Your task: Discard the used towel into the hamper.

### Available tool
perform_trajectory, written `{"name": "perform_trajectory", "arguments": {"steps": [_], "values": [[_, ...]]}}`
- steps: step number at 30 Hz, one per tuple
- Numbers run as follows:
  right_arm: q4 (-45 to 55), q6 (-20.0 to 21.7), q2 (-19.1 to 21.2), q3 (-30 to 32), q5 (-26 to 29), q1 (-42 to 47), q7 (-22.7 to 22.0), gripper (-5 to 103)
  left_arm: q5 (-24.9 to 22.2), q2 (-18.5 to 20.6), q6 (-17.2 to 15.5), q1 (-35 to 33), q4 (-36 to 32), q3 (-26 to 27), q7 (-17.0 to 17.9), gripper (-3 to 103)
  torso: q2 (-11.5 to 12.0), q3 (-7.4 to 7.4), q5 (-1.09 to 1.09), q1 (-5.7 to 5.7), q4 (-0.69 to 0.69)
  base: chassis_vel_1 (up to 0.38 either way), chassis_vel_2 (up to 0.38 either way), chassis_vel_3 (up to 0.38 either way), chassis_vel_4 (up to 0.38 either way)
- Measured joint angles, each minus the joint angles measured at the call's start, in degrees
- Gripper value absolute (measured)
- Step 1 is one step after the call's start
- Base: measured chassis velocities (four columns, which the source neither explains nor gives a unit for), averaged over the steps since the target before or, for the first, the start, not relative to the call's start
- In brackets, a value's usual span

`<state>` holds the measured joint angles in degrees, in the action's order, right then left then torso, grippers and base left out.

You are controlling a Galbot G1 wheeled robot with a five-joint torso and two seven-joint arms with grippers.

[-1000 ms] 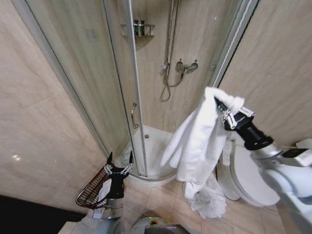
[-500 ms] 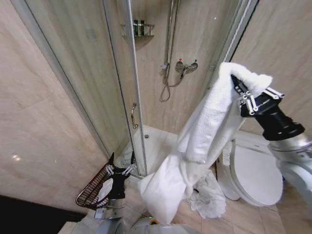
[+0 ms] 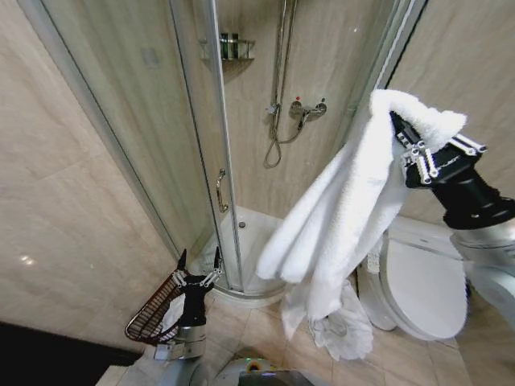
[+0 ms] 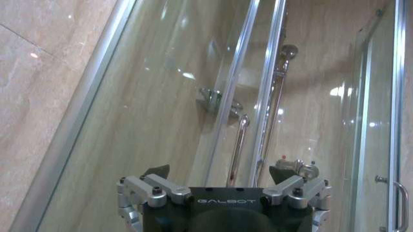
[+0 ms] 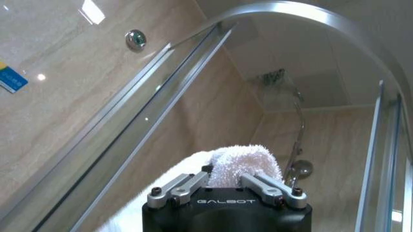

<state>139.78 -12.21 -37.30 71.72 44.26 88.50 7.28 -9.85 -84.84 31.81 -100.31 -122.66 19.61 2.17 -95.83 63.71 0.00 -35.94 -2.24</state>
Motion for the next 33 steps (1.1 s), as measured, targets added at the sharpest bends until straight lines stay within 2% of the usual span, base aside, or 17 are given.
{"name": "perform_trajectory", "arguments": {"steps": [5, 12, 15, 19, 33], "values": [[-0.33, 0.02, 0.10, 0.00, 0.00, -0.09, -0.09, 6, -0.41, 0.02, 0.59, 0.13, -0.37, -0.07, 0.00, 100, 0.79, -0.39, 0.00, 0.38, 0.00, 0.000, 0.000, 0.000, 0.000], [-0.58, 0.03, 0.20, 0.02, 0.09, -0.04, -0.10, 6, -0.73, 0.16, 0.80, 0.17, -0.68, -0.05, -0.08, 100, 3.59, -1.88, 0.00, 1.67, 0.00, 0.000, 0.000, 0.000, 0.000], [-0.71, 0.03, 0.18, -0.11, 0.09, 0.01, -0.10, 6, -0.77, -0.06, 0.60, 0.10, -0.78, 0.78, -1.53, 100, 4.88, -2.58, 0.00, 2.28, 0.00, 0.000, 0.000, 0.000, 0.000], [-0.74, 0.03, 0.18, -0.34, 0.07, 0.07, -0.07, 6, -1.68, -0.21, 0.98, 0.04, -0.78, 2.08, -4.10, 100, 5.44, -2.89, 0.00, 2.54, 0.00, 0.000, 0.000, 0.000, 0.000], [-0.81, -0.40, 0.45, -0.74, 1.71, -0.11, -1.66, 6, -1.67, 0.14, 0.76, -0.25, -0.76, 2.38, -4.36, 100, 5.44, -2.89, 0.00, 2.54, 0.00, 0.000, 0.000, 0.000, 0.000]]}}
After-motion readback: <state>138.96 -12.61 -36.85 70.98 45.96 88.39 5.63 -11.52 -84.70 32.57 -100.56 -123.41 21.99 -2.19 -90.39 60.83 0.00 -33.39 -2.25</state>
